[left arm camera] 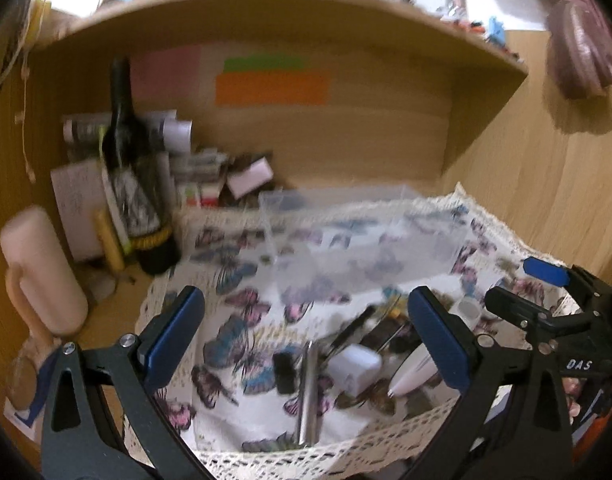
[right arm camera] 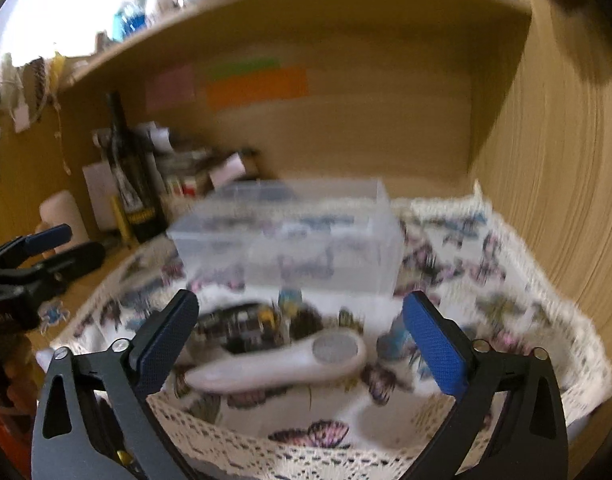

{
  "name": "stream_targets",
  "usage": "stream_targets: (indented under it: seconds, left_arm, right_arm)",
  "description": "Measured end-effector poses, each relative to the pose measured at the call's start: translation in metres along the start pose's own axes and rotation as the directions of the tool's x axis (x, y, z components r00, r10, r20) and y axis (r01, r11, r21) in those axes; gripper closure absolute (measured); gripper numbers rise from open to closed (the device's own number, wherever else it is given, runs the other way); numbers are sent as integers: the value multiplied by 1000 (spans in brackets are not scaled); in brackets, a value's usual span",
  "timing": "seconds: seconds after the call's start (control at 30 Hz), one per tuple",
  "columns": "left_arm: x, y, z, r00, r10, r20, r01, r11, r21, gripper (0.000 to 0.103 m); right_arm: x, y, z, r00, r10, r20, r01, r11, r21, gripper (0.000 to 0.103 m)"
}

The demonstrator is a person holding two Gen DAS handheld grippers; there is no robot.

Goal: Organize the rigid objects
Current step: 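Grasp the white handheld device with the right tool while the left tool grasps the silver cylinder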

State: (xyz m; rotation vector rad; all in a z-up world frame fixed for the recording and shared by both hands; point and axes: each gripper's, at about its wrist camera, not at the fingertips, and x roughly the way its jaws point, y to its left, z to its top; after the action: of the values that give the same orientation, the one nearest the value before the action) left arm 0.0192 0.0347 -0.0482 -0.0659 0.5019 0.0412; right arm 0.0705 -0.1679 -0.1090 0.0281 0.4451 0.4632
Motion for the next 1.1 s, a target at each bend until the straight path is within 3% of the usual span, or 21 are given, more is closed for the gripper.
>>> stream_targets:
  seconds: [0.1,0.37,0.67,0.73,0.83,1.1]
  left_arm:
    - [10,6,-11,999,9,-54,-9,1000,-6,18]
    - [28,11,-38,987,-19,-160,20,1000,2,36]
    - [54,15,-58,958,-67,-278,63,998,-24,59]
    - [58,16,-61,947,-107,-302,103,994,-28,75]
    - [61,11,-64,932,-154,-327,156,988,-20,77]
    - [73,-1,-63,918,-152,-366,174,984,29,78]
  right_arm:
    - [12,-7,-9,998,3,-69,-1,1000,31,14]
    - [33,-21,-29,980,30,-197,-3,991,134,33]
    - [53,-18,-39,959,87,-271,-41,985,170,36]
    - [56,-18,-37,956,95,-278,-45,983,180,36]
    - [62,-19,-34,953,104,-286,-48,980,195,36]
    - [80,-21,-25,943,145,-300,-73,968,240,36]
